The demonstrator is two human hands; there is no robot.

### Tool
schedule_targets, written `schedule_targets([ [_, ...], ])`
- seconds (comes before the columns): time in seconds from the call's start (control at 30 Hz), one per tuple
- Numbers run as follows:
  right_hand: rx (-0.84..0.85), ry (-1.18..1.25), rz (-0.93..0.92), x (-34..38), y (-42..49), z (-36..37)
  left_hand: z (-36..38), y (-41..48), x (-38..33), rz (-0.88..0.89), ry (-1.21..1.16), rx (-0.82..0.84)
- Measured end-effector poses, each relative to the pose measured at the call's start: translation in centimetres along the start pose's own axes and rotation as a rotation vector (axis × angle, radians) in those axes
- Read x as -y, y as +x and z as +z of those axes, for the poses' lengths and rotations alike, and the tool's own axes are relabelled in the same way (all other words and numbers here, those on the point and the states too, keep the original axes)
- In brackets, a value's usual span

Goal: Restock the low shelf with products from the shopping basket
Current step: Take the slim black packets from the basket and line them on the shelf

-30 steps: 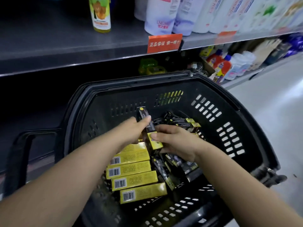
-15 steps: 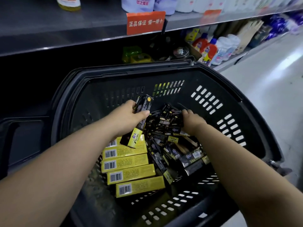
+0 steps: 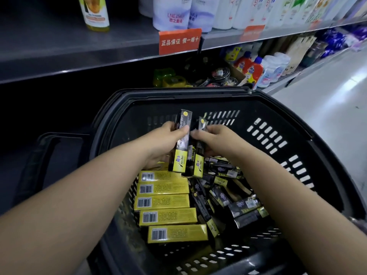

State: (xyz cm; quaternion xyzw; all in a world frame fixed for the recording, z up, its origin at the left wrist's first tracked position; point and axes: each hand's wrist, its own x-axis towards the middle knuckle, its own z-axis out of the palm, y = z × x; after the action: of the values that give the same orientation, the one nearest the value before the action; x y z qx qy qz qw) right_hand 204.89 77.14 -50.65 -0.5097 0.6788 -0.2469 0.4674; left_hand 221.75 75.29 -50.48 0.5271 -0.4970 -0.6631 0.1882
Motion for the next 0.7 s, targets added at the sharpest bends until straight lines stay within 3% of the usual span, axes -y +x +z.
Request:
schedule_targets([
  [0.17,-0.013,0.092,-0.118,0.4,-0.6,0.3,0.1,0.0,-0.1,-0.007,-0.061,0.025],
  [0.37,0.057,0.113,-0.091,-0.6,0.3,-2.4,-0.6,0.3,0.4,0.034,0.137,0.020],
  [0.4,-0.002,-0.017,-0.065,-1.4,0.8,-3.3,-0.7,0.4,0.5,0.029,0.169,0.015],
  [0.47,-0.100,-0.533,0.024,-4.1,1.9,-5.1,-0.9,0.5,0.6,0.034,0.195,-0.001],
  [0.53,0.013,-0.950,0.208,-7.1,2.5,-5.7,-0.9,0.7,0.6,0.050,0.185,-0.018],
  [0.6,0.190,-1.067,0.369,-9.2,2.9,-5.1,-0.8,0.8,0.6,0.059,0.168,-0.020],
  [0.7,0.249,-1.183,0.420,-10.2,3.5,-3.7,-0.7,0.8,0.5,0.080,0.155,-0.003],
])
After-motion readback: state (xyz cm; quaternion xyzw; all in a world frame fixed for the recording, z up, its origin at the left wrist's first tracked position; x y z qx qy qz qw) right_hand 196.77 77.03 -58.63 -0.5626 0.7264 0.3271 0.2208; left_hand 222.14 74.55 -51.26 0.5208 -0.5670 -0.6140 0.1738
